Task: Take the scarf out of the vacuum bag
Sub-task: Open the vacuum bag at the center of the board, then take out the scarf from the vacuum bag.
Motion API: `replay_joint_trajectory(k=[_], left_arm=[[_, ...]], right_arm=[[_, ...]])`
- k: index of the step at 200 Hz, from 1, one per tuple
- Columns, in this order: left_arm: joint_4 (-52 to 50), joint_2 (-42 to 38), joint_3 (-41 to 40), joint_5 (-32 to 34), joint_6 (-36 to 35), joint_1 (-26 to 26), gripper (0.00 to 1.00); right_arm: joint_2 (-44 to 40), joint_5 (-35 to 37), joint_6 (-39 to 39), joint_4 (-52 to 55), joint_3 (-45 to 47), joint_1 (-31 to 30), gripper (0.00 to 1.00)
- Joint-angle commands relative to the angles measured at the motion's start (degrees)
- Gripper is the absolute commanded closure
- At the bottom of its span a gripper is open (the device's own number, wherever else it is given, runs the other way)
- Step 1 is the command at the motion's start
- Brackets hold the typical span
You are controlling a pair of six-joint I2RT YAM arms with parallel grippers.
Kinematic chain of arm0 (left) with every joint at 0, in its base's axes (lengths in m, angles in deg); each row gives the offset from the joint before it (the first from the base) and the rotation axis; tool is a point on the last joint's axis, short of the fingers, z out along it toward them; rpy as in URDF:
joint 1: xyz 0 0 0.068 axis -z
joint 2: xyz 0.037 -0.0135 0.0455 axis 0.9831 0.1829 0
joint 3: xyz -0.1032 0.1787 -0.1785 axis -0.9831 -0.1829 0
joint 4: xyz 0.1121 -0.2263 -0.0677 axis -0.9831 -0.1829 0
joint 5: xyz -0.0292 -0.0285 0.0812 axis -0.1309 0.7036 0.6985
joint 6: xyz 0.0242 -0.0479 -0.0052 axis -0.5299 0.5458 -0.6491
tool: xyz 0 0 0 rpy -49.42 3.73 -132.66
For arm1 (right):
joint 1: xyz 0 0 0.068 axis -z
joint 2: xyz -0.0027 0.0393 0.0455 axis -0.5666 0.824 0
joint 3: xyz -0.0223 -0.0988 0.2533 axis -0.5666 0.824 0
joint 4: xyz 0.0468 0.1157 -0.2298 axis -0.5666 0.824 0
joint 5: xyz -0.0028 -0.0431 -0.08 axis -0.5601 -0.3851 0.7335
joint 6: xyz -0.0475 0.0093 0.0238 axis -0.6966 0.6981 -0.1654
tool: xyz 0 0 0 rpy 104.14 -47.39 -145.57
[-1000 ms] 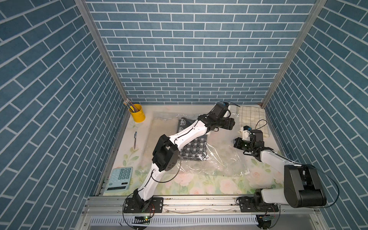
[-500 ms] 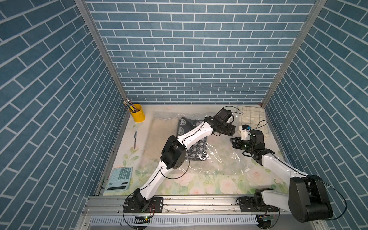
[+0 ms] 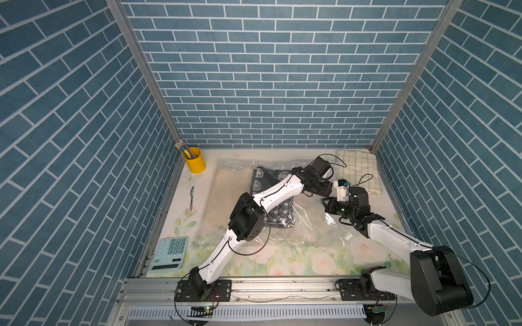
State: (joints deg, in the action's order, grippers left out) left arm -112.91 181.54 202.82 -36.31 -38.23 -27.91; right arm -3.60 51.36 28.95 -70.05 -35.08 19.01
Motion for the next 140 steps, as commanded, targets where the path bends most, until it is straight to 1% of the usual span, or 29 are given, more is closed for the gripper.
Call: replay_joint_trajectory(k=[1,6,15,28,35,51,59,66,85,111,140], left_arm=[[-1.32,-0.07,-1.13,0.18,-0.99,0.57,0.68],[-1.18,-0.06,-1.22,0.04,-0.95,0.53,0.75],[-0.82,-0.25,-1.68,-0.24,-0.81,0.57,0.87],[-0.37,-0.68,-2.18,0.17,-0.68,0.57,1.00],[-0.20,-1.05,-2.43,0.46,-0.59,0.57,1.00],[0.85,-2.85,-3.72,1.32,-0.44,0.49,1.00],[1.88,-4.19,-4.79,1.62,-0.24,0.40,1.00],[2.89,-5.54,-5.91,1.94,0.13,0.39,1.00],[7.42,-10.03,-10.84,1.91,0.66,0.39,1.00],[13.47,-15.78,-16.42,2.16,1.25,0.39,1.00],[15.48,-19.05,-18.18,2.52,1.37,0.39,1.00]], right_arm=[[-2.57,-1.85,0.97,-2.92,0.97,-0.47,1.00],[-2.72,-1.96,0.98,-3.03,0.95,-0.53,1.00],[-2.80,-2.01,1.01,-2.89,0.86,-0.43,1.00],[-3.12,-0.60,0.85,-1.78,0.61,-0.32,1.00],[-3.43,0.71,0.67,-0.55,0.36,0.13,1.00],[-3.58,8.09,-0.17,4.84,-0.77,1.92,1.00],[-2.18,9.56,-1.30,7.37,-1.85,3.51,1.00],[-0.50,10.09,-2.09,8.97,-2.91,4.87,0.96],[4.74,8.40,-3.33,9.34,-5.31,6.37,0.93],[11.26,1.29,-1.21,2.07,-6.34,6.06,0.86],[17.90,-4.95,-0.37,-2.22,-9.30,4.50,0.81]])
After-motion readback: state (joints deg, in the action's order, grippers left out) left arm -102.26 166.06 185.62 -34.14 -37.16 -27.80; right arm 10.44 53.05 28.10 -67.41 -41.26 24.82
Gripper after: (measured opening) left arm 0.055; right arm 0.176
